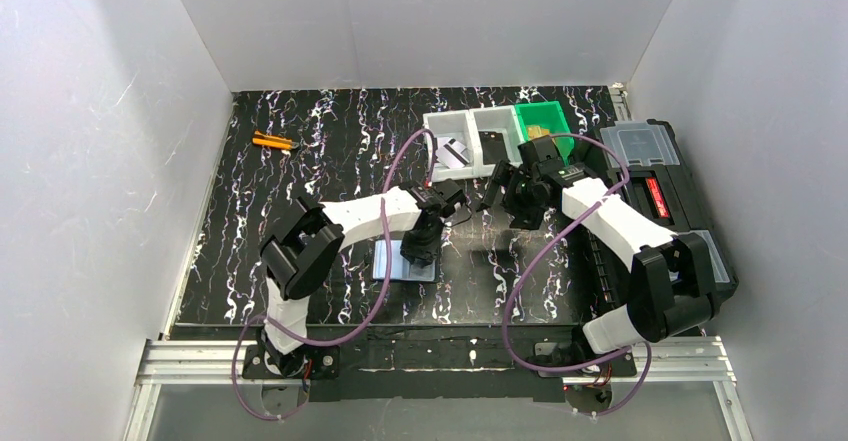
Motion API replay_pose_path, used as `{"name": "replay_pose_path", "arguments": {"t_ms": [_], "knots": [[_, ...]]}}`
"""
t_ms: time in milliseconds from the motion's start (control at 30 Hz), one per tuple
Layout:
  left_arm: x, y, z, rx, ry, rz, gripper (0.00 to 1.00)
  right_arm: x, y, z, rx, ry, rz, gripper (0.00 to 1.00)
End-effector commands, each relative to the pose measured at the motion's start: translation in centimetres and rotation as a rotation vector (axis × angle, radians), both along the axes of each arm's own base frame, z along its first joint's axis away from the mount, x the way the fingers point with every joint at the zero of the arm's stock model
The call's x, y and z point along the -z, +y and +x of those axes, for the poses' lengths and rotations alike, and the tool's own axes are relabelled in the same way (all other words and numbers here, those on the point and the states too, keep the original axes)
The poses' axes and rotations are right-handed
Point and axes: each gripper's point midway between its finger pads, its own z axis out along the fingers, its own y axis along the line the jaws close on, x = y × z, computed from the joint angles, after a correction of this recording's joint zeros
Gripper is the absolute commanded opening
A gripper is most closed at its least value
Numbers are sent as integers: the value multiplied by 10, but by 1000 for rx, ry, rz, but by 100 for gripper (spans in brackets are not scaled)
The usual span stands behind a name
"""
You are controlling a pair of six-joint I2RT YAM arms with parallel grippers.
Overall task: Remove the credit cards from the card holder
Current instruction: Remove the credit card from the card holder.
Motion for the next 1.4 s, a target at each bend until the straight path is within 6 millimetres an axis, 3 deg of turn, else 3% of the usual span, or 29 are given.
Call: {"name": "replay_pose_path", "arguments": {"t_ms": [0, 233, 533, 867, 1067, 1200, 1367], "knots": [[22, -13, -8, -11, 72, -8, 22, -4, 2, -1, -6, -23, 13, 98], [8, -43, -2, -38, 111, -134, 19, 2, 2, -11, -27, -16, 31, 98], [-2, -60, 8, -138, 188, -356, 18, 13, 15, -25, -75, 12, 123, 98], [-9, -54, 14, -240, 250, -512, 18, 31, 64, -52, -170, 106, 245, 96], [-7, -50, 14, -271, 272, -549, 15, 42, 83, -54, -178, 151, 291, 72], [-3, -46, 13, -278, 276, -541, 14, 50, 85, -53, -175, 173, 277, 66], [-5, -47, 14, -292, 289, -569, 3, 53, 89, -52, -181, 184, 276, 56]]}}
